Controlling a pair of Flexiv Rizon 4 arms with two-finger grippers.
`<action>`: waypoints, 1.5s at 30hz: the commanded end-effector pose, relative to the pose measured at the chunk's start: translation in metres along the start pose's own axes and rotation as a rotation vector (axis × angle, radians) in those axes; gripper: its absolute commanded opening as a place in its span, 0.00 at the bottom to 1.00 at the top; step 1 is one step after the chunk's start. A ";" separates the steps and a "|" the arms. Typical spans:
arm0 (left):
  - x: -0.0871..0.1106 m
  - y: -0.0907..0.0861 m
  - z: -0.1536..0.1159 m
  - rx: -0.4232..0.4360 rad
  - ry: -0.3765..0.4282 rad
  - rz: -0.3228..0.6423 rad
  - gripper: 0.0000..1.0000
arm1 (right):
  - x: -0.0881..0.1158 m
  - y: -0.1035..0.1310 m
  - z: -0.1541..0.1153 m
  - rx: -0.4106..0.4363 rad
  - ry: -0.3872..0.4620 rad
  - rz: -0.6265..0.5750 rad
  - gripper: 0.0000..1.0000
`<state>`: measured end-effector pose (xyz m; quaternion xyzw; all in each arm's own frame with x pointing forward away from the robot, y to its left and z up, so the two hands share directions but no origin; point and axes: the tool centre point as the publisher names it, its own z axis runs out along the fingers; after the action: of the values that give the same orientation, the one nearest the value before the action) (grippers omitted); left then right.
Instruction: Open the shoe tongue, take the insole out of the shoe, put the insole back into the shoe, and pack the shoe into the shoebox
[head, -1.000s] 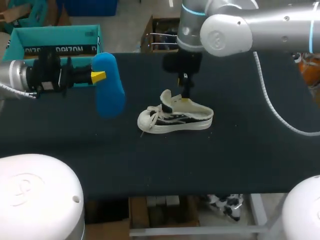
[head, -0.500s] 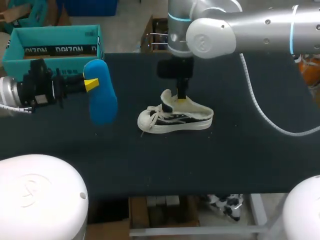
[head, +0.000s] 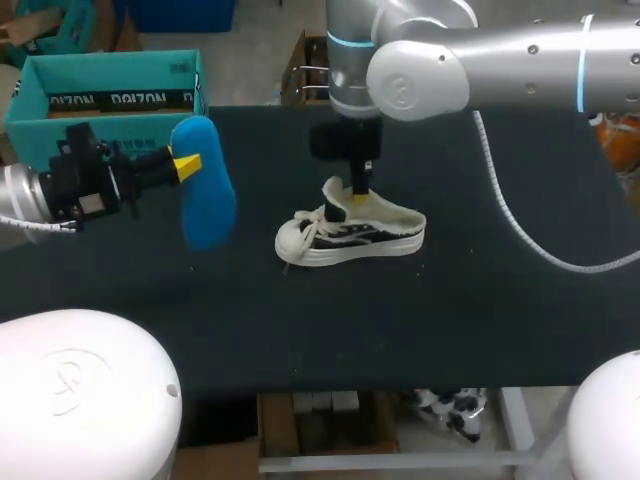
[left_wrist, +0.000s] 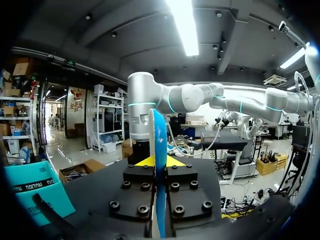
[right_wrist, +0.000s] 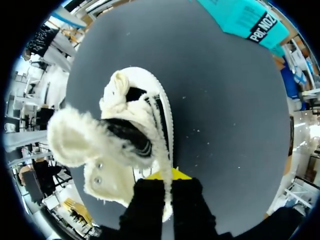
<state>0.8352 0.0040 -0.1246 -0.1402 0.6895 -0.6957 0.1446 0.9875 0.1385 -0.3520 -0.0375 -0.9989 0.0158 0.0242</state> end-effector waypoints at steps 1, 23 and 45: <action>-0.002 -0.001 0.007 0.008 -0.004 0.008 0.00 | 0.007 -0.005 -0.011 -0.020 -0.020 0.064 0.00; 0.003 -0.001 0.116 0.048 0.448 0.150 0.00 | 0.057 -0.007 -0.046 -0.248 -0.002 0.826 0.00; -0.021 0.002 0.145 0.073 0.560 0.138 0.00 | 0.085 -0.026 -0.012 -0.413 0.004 1.137 0.00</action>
<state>0.9060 -0.1213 -0.1219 0.0880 0.6880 -0.7200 0.0222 0.9034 0.1266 -0.3304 -0.5680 -0.8139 -0.1183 0.0324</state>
